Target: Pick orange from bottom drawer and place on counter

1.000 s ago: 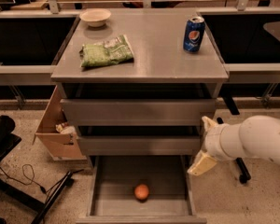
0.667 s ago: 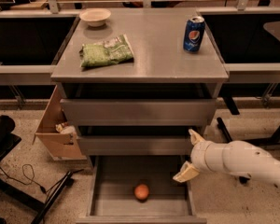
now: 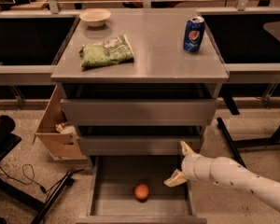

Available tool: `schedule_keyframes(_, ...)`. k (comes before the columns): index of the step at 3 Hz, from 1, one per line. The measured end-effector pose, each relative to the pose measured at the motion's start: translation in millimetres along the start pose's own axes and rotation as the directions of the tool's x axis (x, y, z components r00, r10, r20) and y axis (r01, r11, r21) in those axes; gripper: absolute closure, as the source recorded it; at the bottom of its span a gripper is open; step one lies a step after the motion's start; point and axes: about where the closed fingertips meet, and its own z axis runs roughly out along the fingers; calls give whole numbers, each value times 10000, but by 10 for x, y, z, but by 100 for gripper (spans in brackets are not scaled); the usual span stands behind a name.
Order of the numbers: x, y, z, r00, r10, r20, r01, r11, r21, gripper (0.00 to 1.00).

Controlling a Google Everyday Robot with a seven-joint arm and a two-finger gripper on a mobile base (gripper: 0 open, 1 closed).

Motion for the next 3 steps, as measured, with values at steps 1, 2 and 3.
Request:
schedule_keyframes(1,101,137,121,9996,293,48,-292,9993,-224,0)
schedule_keyframes(2,82,120,105,9997,249,44,-248,9995,-199,0)
schedule_keyframes(3,200,254,273,9987,429,269,-416,9981,-465,0)
